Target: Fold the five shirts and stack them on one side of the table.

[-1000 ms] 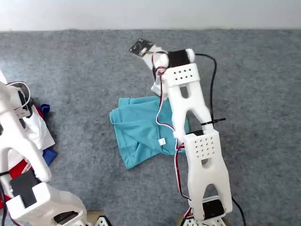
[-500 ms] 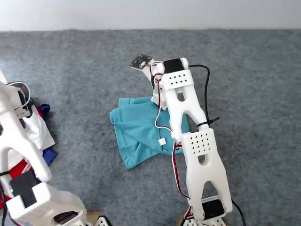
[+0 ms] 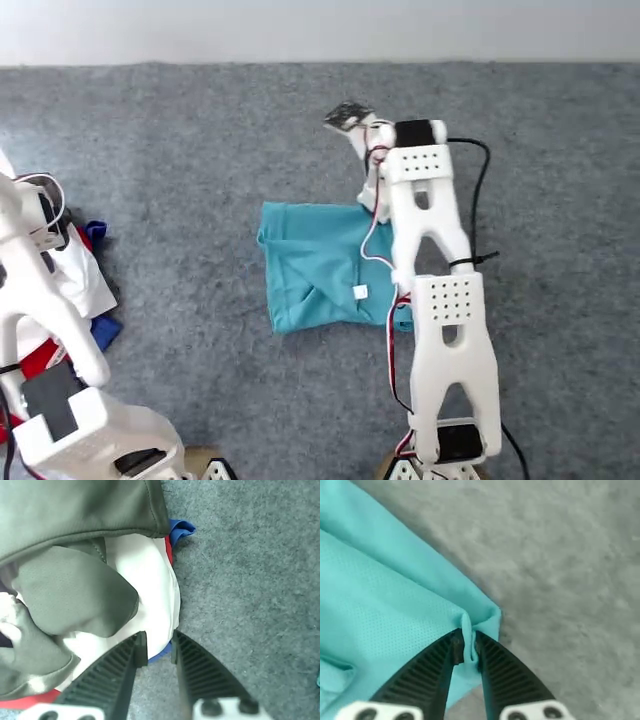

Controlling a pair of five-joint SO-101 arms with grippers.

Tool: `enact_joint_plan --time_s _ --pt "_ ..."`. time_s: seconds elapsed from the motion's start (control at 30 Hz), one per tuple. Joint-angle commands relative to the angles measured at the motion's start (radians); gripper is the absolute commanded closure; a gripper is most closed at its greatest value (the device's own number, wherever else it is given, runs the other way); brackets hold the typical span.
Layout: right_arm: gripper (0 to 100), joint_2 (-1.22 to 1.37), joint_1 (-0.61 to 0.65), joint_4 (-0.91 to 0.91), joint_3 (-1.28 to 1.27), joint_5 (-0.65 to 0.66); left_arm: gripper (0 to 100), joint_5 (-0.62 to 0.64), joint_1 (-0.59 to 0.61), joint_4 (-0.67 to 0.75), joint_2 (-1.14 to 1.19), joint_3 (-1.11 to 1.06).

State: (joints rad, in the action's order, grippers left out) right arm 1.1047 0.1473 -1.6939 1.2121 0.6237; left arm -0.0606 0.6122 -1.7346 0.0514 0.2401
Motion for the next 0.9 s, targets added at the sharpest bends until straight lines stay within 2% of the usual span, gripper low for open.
enact_joint_plan --time_s 0.0,0.13,0.3,0.4,0.5,0.77,0.87 --pt "98.8 -0.030 -0.051 0.028 0.014 0.008 91 0.008 -0.005 0.012 -0.034 -0.001" --pt "97.2 -0.031 -0.071 0.042 0.014 0.003 91 0.008 -0.005 0.032 -0.035 -0.047" --pt "78.2 -0.084 -0.031 -0.019 0.055 -0.034 91 0.005 -0.003 0.032 -0.041 -0.074" --pt "74.2 -0.127 0.002 -0.082 0.130 -0.086 91 0.006 -0.002 0.032 -0.044 -0.067" --pt "76.7 -0.173 0.028 -0.105 0.130 -0.081 91 0.008 -0.002 0.029 -0.046 -0.062" --pt "99.1 -0.303 0.065 -0.105 -0.118 -0.078 91 0.008 0.003 0.017 -0.055 -0.051" --pt "98.6 -0.367 0.107 -0.104 -0.296 -0.078 91 0.008 0.002 0.008 -0.106 -0.041"
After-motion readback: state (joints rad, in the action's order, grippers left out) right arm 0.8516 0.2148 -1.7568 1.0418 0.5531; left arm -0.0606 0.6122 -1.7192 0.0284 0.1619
